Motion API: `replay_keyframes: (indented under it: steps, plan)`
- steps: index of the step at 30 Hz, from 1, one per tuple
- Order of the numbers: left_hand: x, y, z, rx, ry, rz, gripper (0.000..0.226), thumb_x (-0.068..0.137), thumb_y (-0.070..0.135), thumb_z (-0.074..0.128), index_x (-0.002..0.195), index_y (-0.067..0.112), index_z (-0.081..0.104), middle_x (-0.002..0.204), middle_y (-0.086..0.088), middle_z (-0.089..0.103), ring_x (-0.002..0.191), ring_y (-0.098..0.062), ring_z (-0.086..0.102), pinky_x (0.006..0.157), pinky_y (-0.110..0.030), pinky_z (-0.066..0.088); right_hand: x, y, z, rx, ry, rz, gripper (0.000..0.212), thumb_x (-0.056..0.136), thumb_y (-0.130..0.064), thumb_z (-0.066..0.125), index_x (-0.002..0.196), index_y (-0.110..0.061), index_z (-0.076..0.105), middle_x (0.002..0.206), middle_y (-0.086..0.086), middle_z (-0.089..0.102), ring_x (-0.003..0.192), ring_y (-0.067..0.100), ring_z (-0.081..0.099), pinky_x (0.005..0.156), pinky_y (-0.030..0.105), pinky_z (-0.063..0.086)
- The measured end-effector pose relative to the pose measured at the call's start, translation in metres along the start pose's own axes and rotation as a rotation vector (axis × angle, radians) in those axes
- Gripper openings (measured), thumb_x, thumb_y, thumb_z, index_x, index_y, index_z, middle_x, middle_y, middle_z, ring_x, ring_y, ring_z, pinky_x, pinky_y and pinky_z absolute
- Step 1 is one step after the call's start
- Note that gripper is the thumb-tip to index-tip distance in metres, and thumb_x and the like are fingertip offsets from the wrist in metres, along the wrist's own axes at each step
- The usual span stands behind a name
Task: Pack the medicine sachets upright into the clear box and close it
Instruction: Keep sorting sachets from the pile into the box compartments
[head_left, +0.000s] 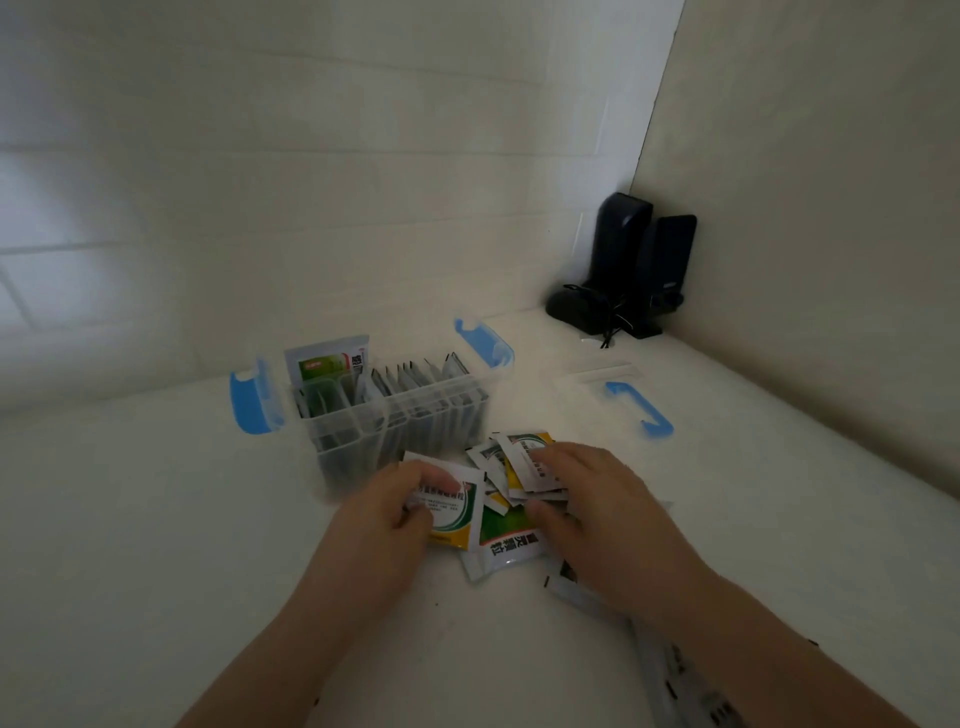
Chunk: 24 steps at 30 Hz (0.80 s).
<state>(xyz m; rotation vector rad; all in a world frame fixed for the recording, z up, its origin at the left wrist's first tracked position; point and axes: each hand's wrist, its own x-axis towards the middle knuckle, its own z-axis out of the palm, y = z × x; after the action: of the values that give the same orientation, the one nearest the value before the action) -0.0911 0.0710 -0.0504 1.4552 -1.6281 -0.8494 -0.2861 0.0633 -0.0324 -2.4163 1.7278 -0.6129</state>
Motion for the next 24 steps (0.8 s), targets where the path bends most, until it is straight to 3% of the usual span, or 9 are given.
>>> replay_keyframes:
  steps: [2,4,7,10,12,16,18,21,24]
  plan:
    - [0.0,0.0,0.0,-0.002,0.005,0.003,0.04,0.085,-0.002,0.045,0.079,0.035,0.056,0.097,0.018,0.054,0.091,0.0,0.053,0.07,-0.013,0.044,0.006,-0.003,0.005,-0.079,0.002,0.0,0.043,0.088,-0.043,0.049,0.126,-0.024,0.047,0.122,-0.004,0.057,0.113,0.013,0.05,0.1,0.027,0.033]
    - [0.002,0.001,-0.001,-0.003,0.028,0.01,0.039,0.085,-0.003,0.044,0.079,0.034,0.056,0.094,0.022,0.052,0.089,0.002,0.052,0.07,-0.012,0.044,0.007,-0.007,0.006,-0.15,0.023,-0.048,0.028,0.084,-0.044,0.052,0.1,-0.025,0.065,0.091,-0.006,0.07,0.084,0.013,0.063,0.083,0.03,0.049]
    - [0.002,0.002,-0.002,-0.004,0.062,0.014,0.038,0.086,-0.001,0.045,0.077,0.035,0.054,0.092,0.024,0.05,0.088,0.003,0.052,0.07,-0.01,0.045,0.004,-0.008,0.004,-0.085,0.092,-0.102,0.03,0.076,-0.046,0.047,0.069,-0.032,0.071,0.062,-0.016,0.069,0.057,0.0,0.061,0.061,0.018,0.053]
    - [0.002,0.005,-0.002,-0.035,0.062,0.06,0.033,0.086,0.005,0.051,0.08,0.037,0.056,0.098,0.018,0.057,0.094,-0.001,0.056,0.079,-0.015,0.049,-0.001,-0.012,-0.005,0.257,0.222,0.036,0.014,0.08,-0.031,0.061,0.071,-0.029,0.071,0.064,-0.016,0.068,0.075,0.002,0.059,0.065,0.01,0.046]
    - [0.0,0.01,0.0,-0.019,0.029,0.12,0.024,0.083,0.02,0.06,0.083,0.043,0.055,0.099,0.017,0.06,0.094,0.001,0.057,0.084,-0.014,0.048,-0.003,-0.013,-0.003,0.479,0.243,0.091,0.011,0.078,-0.027,0.064,0.068,-0.029,0.068,0.066,-0.012,0.067,0.072,0.003,0.06,0.064,0.013,0.048]
    - [-0.008,0.016,0.012,-0.038,-0.08,0.193,0.039,0.056,0.055,0.068,0.092,0.057,0.055,0.106,0.029,0.058,0.098,0.01,0.054,0.084,-0.008,0.043,-0.006,-0.02,0.008,0.55,0.165,-0.062,0.015,0.076,-0.051,0.052,0.078,-0.042,0.064,0.089,-0.021,0.065,0.082,0.0,0.061,0.071,0.011,0.046]
    - [-0.006,0.012,0.016,-0.028,-0.029,0.217,0.036,0.061,0.052,0.066,0.096,0.054,0.055,0.107,0.032,0.056,0.098,0.01,0.054,0.083,-0.01,0.043,-0.005,-0.017,0.013,0.627,0.116,-0.102,0.015,0.081,-0.046,0.051,0.088,-0.042,0.063,0.095,-0.019,0.066,0.088,0.0,0.062,0.074,0.008,0.045]
    - [0.0,0.006,0.013,-0.054,0.064,0.185,0.017,0.079,0.039,0.06,0.097,0.038,0.062,0.095,0.018,0.068,0.09,0.004,0.061,0.081,-0.02,0.049,-0.004,-0.01,0.016,0.771,0.097,-0.058,0.017,0.085,-0.025,0.051,0.096,-0.029,0.063,0.095,-0.01,0.068,0.091,0.005,0.064,0.078,0.015,0.05]
    - [0.003,0.005,0.007,-0.139,0.072,0.121,0.016,0.088,0.018,0.053,0.09,0.031,0.062,0.087,0.017,0.07,0.085,0.007,0.062,0.07,-0.008,0.047,-0.002,-0.005,0.017,0.614,0.178,-0.088,0.019,0.086,-0.028,0.047,0.102,-0.029,0.059,0.104,-0.014,0.061,0.102,0.002,0.057,0.084,0.012,0.047]
